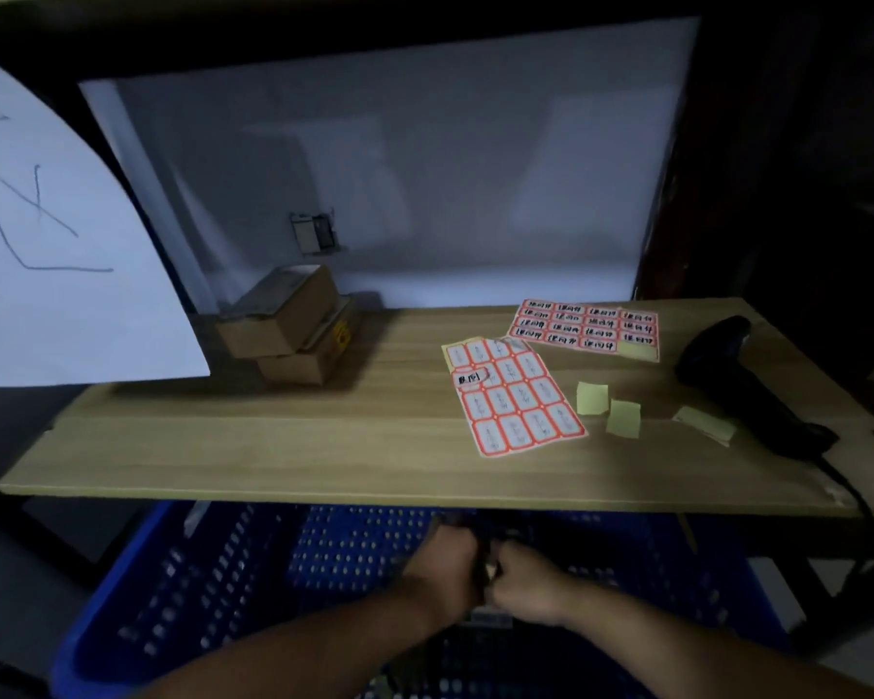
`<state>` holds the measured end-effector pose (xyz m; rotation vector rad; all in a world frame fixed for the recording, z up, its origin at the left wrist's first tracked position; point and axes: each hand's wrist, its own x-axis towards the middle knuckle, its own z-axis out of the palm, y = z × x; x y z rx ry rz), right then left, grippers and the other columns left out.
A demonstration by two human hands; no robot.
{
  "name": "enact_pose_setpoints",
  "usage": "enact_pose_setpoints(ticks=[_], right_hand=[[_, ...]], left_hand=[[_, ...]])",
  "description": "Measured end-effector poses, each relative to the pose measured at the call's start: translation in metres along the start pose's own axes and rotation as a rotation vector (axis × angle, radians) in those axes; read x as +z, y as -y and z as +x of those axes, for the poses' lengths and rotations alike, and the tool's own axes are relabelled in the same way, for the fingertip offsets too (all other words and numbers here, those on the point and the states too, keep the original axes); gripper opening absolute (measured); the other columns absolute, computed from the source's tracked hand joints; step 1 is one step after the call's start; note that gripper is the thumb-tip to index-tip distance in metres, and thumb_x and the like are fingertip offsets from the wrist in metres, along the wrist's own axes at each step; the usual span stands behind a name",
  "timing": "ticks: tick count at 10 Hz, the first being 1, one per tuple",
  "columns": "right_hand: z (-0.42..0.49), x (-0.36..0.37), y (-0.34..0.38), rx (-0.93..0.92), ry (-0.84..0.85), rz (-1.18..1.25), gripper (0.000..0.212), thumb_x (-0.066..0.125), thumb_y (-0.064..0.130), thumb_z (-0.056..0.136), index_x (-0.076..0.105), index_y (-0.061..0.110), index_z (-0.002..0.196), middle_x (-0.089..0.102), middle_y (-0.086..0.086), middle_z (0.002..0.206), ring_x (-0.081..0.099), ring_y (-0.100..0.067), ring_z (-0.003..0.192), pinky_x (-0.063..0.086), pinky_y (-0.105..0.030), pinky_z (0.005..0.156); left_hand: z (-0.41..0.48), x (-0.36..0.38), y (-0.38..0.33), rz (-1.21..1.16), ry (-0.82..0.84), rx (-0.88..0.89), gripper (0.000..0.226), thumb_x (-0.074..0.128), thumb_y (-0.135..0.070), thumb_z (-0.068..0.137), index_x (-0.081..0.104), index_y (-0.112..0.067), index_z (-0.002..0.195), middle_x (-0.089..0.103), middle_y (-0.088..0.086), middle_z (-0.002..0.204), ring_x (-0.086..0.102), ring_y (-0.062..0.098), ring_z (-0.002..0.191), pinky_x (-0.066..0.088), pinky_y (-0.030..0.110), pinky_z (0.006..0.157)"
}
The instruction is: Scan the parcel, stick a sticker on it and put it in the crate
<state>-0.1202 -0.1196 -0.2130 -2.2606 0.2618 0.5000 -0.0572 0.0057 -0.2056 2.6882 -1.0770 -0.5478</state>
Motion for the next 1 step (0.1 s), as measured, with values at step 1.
enact_pose_setpoints(ticks=[1], right_hand=[[0.0057,0.0058,-0.0133,0.043,0.055,0.041,0.039,0.058,0.001,0.090,0.069,0.029,0.065,0.068,0.014,0.065,0.060,0.005,0.066,0.049,-0.014,0.062]], left_hand=[[-0.0126,0.0185,0.0105,0.015,0.061,-0.028,0.034,0.069,-0.025,0.092,0.067,-0.002,0.117,0.069,0.025,0.121,0.067,0.042,0.113,0.054,0.040,0.095]])
